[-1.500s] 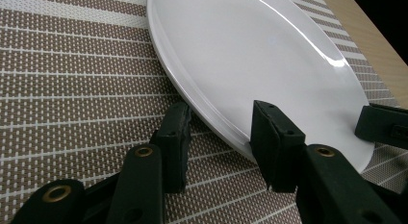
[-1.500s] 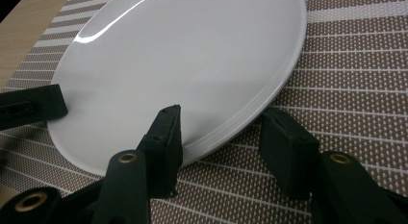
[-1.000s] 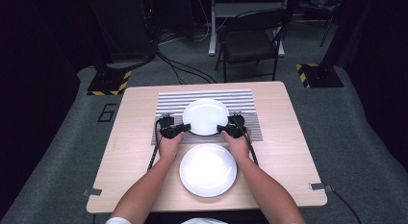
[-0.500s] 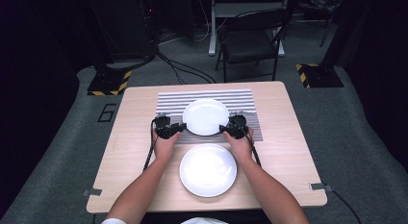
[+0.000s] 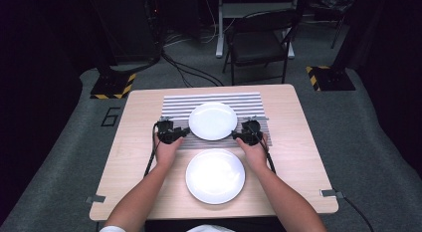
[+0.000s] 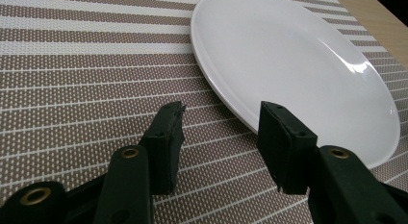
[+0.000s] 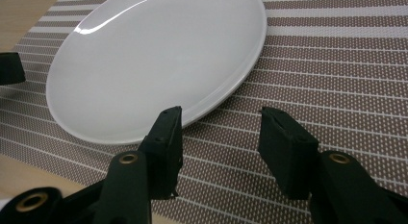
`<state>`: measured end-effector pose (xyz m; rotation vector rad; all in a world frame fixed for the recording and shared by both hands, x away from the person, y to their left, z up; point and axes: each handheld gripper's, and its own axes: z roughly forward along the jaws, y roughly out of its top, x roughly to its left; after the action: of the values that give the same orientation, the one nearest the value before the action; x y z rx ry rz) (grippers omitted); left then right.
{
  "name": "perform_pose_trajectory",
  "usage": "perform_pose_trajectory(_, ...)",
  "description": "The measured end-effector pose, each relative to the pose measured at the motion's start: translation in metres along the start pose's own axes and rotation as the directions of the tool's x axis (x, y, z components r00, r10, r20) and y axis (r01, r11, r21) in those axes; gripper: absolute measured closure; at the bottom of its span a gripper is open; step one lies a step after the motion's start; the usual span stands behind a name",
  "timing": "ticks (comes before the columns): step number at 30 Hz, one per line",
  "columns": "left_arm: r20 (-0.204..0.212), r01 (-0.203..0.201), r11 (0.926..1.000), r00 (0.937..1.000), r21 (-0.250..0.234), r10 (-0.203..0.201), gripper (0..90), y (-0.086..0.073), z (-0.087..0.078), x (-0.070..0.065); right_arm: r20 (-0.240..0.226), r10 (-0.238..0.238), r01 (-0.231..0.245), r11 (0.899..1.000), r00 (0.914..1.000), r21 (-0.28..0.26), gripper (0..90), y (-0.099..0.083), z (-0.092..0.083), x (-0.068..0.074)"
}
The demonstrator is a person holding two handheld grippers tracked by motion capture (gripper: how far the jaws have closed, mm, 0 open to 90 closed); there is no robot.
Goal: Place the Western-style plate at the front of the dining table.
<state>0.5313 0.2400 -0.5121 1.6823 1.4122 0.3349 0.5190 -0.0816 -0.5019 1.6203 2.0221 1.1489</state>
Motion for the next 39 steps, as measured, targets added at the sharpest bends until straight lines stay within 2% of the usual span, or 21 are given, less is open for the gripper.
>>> perform_pose_trajectory(7, 0.011, -0.028, 0.9995, 0.9995, -0.012, 0.028, 49.4, -0.002, -0.014, -0.002, -0.023, 0.012, -0.012, 1.000, 0.9997, -0.022, 49.8, -0.003, -0.016, -0.004)
perform_pose_trajectory(8, 0.012, -0.045, 0.9989, 0.9989, -0.010, 0.045, 49.4, -0.002, -0.017, -0.002, -0.026, 0.008, -0.009, 1.000, 0.9996, -0.028, 49.8, -0.004, -0.018, -0.004)
perform_pose_trajectory(9, 0.014, -0.039, 0.9992, 0.9991, -0.009, 0.039, 49.2, -0.003, -0.020, -0.003, -0.025, 0.006, -0.006, 1.000, 0.9997, -0.029, 49.9, -0.004, -0.021, -0.004)
perform_pose_trajectory(10, 0.014, -0.054, 0.9985, 0.9985, -0.008, 0.054, 49.0, -0.003, -0.022, -0.002, -0.031, 0.005, -0.006, 0.999, 0.9995, -0.034, 49.8, -0.005, -0.024, -0.004)
perform_pose_trajectory(16, 0.019, -0.079, 0.9968, 0.9967, -0.012, 0.079, 47.4, -0.004, -0.039, -0.006, -0.046, -0.005, 0.002, 0.998, 0.9989, -0.055, 49.3, -0.009, -0.041, -0.001)
perform_pose_trajectory(27, 0.034, -0.099, 0.9947, 0.9944, -0.026, 0.100, 44.9, -0.013, -0.067, -0.005, -0.061, -0.039, 0.035, 0.997, 0.9974, -0.063, 48.5, -0.020, -0.062, 0.003)
perform_pose_trajectory(33, 0.033, -0.089, 0.9957, 0.9954, -0.026, 0.090, 43.3, -0.018, -0.074, -0.002, -0.067, -0.075, 0.071, 0.996, 0.9950, -0.059, 48.0, -0.031, -0.072, 0.003)
perform_pose_trajectory(39, 0.035, -0.115, 0.9933, 0.9927, -0.005, 0.116, 42.9, -0.029, -0.083, -0.001, -0.074, -0.073, 0.069, 0.996, 0.9946, -0.052, 47.0, -0.044, -0.077, 0.000)
